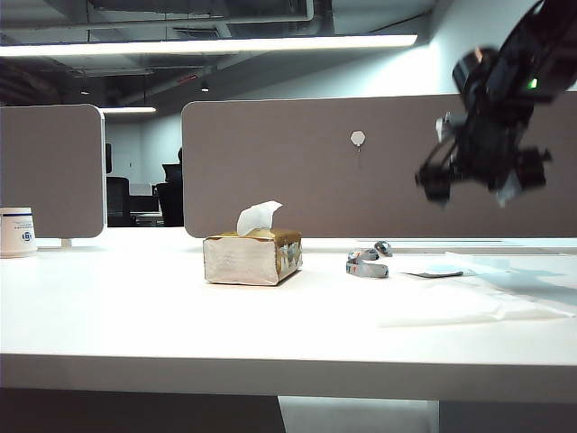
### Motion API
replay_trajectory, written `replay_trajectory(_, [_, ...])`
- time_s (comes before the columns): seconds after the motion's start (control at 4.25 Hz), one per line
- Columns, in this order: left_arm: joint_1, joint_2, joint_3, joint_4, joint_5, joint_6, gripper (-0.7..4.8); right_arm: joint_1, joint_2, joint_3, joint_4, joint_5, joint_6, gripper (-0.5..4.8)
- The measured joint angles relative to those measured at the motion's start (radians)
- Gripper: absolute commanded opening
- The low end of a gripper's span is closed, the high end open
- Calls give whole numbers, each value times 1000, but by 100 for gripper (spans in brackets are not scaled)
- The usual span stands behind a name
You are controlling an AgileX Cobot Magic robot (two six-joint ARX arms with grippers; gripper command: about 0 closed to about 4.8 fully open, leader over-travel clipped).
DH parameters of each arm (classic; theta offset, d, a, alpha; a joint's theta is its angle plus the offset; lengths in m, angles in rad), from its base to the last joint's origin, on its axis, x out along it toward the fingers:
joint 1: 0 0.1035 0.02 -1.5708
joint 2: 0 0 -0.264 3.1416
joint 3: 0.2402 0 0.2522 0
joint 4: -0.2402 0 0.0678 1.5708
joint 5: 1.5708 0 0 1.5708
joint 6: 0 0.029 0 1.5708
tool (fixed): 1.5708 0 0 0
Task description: Pull out a tissue from the tissue box and use it to cover the ID card on the tabletop.
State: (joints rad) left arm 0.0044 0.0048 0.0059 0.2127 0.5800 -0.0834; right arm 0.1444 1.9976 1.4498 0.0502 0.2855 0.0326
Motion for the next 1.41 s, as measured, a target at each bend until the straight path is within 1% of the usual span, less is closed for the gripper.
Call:
replay_trajectory(0.24, [0,0,0,0,-24,0,-5,-12,-395,2,11,0,-5,89])
replay_trajectory(0.47, [0,0,0,0,-64,-2,-6,-12,-438,2,0,0,-7,18])
replay_trajectory(0.71, [0,0,0,0,-193,-4,-6,-13,-600,1,-167,-36,-55,-4])
replay_trajectory(0.94, [0,0,0,0,-199,-4,-6,-12,-640,0,-306,-84,-80,-4])
replay_trajectory(1.18, [0,0,0,-1,-286,-4,-6,-12,-847,-168,-294,-238,-86,-5])
replay_trajectory(1.41, [0,0,0,-13,-326,-4,-6,-12,-945,-316,-212,-250,-86,-5])
